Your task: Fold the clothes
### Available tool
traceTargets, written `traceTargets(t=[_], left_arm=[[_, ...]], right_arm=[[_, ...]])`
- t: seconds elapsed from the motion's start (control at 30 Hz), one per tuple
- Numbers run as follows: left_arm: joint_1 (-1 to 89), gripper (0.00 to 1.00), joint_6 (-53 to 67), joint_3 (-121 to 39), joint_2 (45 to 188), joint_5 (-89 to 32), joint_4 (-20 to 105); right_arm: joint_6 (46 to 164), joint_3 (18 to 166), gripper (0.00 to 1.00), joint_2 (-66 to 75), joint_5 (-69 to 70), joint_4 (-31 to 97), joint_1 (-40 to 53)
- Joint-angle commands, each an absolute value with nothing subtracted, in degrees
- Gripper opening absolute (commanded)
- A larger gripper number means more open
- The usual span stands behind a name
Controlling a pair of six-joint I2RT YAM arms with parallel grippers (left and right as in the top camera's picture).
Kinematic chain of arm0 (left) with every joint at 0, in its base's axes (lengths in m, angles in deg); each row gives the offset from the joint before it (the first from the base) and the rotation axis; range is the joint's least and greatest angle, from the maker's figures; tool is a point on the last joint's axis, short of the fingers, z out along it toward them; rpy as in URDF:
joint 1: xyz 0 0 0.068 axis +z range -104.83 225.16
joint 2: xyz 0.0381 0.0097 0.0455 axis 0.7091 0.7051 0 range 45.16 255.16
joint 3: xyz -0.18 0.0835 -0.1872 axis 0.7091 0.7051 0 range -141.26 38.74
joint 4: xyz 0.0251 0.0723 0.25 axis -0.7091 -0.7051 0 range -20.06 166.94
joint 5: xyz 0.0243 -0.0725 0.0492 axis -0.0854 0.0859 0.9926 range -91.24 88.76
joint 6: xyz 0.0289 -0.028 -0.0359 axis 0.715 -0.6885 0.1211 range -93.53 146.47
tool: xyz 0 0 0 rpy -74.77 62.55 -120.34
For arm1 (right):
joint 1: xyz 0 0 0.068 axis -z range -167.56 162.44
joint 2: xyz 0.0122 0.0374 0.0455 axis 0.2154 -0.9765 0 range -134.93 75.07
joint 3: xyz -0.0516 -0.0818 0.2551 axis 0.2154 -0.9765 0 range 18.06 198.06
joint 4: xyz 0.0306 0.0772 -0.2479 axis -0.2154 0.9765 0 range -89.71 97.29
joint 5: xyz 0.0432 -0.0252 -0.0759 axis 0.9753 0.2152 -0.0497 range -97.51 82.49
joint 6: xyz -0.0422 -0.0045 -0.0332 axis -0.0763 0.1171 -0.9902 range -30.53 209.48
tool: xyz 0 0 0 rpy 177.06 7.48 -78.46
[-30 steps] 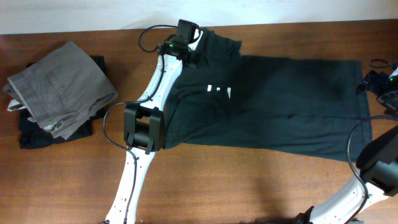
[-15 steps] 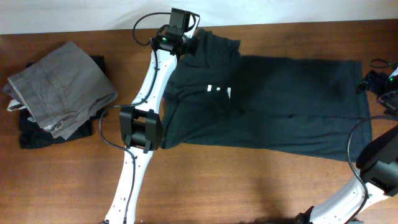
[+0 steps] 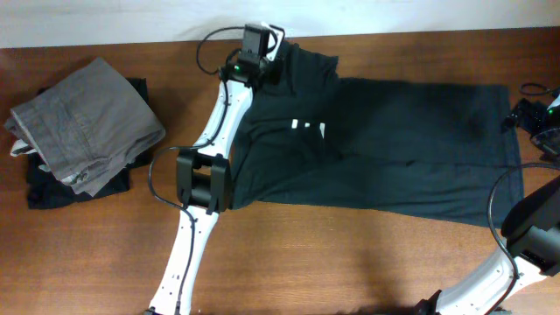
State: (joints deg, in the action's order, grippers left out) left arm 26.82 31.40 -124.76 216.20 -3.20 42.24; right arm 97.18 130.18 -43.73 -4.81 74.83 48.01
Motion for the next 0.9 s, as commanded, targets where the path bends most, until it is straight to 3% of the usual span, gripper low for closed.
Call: traceTargets(t=[0.0,0.57,0.87], left_arm=[[26.58,0.53,31.05,-125.25,217.82,-3.79,43.77],[26.79,0.53,31.05,-128.61,219.04,1.02,32.73],[27.08,0.57,27.88,-132.15,219.07,-8.38,35.2]], right_arm=[[97.22,129.98,0.99,-43.34,-4.7,74.66,47.64],[97.22,129.98,0.99,-43.36,-4.7,74.68,47.64],[97.22,129.98,0.99,-43.34,-4.7,74.66,47.64]])
